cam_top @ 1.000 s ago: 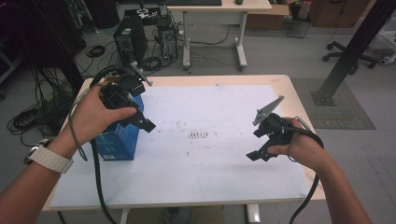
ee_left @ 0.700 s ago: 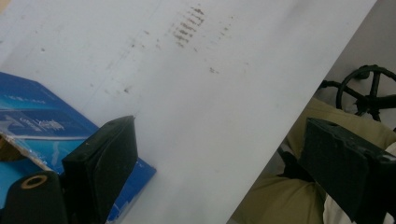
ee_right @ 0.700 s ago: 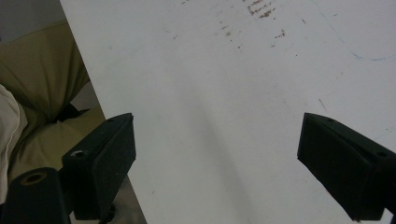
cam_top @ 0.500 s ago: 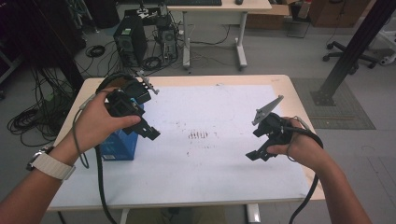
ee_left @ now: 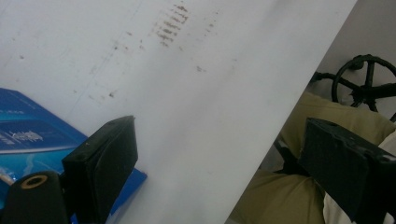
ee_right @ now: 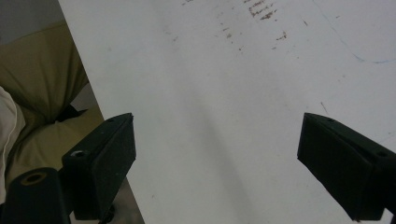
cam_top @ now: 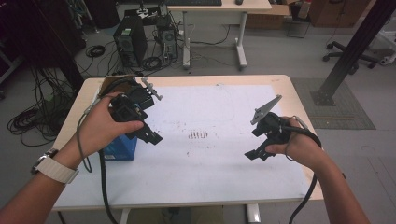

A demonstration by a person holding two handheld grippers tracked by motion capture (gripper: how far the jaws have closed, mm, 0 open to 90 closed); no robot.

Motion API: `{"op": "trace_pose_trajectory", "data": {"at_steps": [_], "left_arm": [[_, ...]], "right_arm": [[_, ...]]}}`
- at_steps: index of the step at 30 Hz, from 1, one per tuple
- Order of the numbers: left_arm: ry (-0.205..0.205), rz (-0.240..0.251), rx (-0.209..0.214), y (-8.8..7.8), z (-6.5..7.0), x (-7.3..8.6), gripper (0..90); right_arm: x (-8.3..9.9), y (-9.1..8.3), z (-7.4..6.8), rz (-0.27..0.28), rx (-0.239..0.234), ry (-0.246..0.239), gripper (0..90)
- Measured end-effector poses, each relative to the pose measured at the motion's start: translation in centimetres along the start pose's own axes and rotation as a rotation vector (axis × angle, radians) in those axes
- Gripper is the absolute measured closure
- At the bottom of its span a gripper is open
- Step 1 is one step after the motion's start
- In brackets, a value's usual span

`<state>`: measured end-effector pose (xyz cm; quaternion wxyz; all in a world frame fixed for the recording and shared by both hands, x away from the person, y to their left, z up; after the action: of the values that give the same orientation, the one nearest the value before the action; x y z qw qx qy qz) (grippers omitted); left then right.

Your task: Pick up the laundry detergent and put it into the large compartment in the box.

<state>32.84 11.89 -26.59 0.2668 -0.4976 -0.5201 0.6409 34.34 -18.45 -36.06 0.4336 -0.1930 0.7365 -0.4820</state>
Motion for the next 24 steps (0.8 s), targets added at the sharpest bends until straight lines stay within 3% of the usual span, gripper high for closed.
{"op": "trace_pose_trajectory", "data": {"at_steps": [24], "left_arm": [[0.0, 0.001, 0.007, 0.26, 0.03, -0.03, 11.6]], "right_arm": [[0.23, -0.04, 0.1, 0.005, -0.001, 0.006, 11.7]]}}
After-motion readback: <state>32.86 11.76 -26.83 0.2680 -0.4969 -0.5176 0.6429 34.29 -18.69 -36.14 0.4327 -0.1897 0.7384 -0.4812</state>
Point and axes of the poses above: each handheld gripper's, and its own axes: y roughly forward along the jaws, x roughly out of its underside, z roughly to its right, the point moved 7 cm from there along y, roughly forward along the jaws, and after that the axes turned 11 degrees about y, right-handed, at the moved point
